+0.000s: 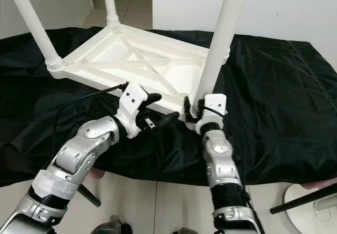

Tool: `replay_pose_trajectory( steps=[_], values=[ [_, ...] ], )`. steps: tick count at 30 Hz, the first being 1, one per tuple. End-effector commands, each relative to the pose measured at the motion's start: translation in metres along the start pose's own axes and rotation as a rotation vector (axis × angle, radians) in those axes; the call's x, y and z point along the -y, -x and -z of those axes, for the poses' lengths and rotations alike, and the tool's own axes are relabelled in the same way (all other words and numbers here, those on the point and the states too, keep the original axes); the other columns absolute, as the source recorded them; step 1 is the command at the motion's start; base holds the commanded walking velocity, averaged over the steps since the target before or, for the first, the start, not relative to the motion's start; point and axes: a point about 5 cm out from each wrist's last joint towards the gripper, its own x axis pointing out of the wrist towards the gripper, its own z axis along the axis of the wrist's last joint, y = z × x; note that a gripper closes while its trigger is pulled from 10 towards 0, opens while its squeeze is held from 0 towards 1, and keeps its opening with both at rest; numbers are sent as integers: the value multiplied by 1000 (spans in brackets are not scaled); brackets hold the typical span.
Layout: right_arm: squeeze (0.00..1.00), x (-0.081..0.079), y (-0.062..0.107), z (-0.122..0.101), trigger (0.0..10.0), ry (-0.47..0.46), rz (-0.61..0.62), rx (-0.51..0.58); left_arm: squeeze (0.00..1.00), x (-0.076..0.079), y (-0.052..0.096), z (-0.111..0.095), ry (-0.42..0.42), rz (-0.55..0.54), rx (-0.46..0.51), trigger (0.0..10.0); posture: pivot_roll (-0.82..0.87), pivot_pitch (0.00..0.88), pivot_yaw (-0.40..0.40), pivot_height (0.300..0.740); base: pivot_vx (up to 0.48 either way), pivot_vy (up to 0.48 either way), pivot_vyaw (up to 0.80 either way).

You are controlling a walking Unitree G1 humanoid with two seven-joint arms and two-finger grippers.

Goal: Building children table

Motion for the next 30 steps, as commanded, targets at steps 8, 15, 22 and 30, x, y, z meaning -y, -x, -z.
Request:
replay_pose_trajectory(
  steps=[8,15,22,30],
  values=[
    [0,0,-11,-6,10000,29,-293,-5,0,2,-1,-1,-8,25,-4,10000,8,0,-2,740,0,0,0],
    [0,-3,-21,-5,10000,73,-439,-41,0,1,-2,-3,-15,29,-2,10000,17,0,0,740,0,0,0],
    [0,8,-23,1,0,92,-465,-84,0,0,-2,-3,-17,20,0,10000,24,0,-8,740,0,0,0],
    [0,14,-19,8,0,67,-463,-111,0,1,-1,-2,-15,16,1,10000,25,0,-13,740,0,0,0]
  ],
)
